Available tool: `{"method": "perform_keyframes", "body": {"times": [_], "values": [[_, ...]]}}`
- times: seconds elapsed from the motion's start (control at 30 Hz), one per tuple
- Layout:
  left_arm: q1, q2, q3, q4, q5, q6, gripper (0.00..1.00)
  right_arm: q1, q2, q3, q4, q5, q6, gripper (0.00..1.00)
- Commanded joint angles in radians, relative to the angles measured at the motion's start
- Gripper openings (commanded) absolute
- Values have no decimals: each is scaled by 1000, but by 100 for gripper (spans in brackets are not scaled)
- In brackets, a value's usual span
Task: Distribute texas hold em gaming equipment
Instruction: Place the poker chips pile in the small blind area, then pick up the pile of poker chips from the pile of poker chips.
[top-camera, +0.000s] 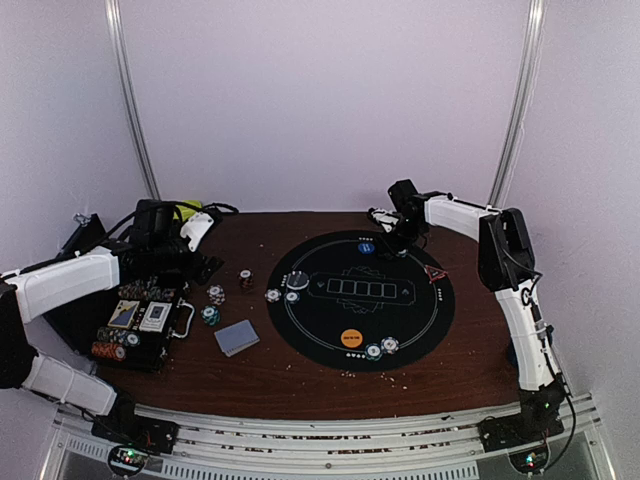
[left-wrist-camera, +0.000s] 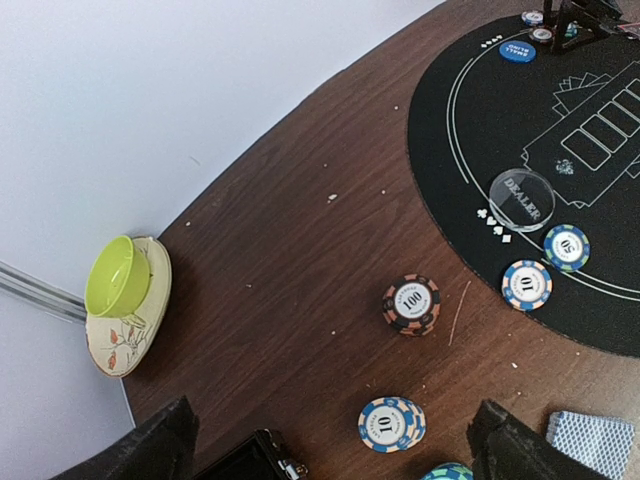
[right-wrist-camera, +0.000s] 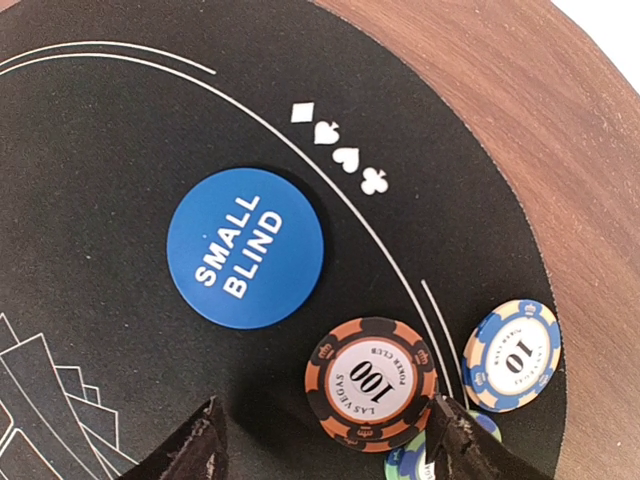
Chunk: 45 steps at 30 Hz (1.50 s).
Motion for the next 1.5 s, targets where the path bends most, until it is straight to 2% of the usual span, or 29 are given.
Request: {"method": "perform_keyframes", "body": {"times": [0.0, 0.5, 0.73, 1.07, 1.23, 1.33, 1.47], "values": [[8, 6, 0, 43, 7, 4, 98, -4, -2, 11, -18, -19, 0, 70], [8, 6, 0, 43, 6, 3, 98, -4, 14, 15, -26, -48, 11, 71], [7, 7, 0, 43, 6, 5, 98, -6, 23, 16, -19, -14, 20, 72], [7, 14, 5, 42, 8, 3, 98, -2, -89, 29, -46, -77, -2, 76], [7, 38, 29, 24, 5, -2, 98, 17, -178, 28, -72, -35, -38, 82], [7, 59, 52, 12, 3, -1, 98, 32, -234, 19, -95, 54, -84, 99], [8, 126, 124, -36, 15, 22, 98, 34, -346, -59, -67, 174, -122, 100]]}}
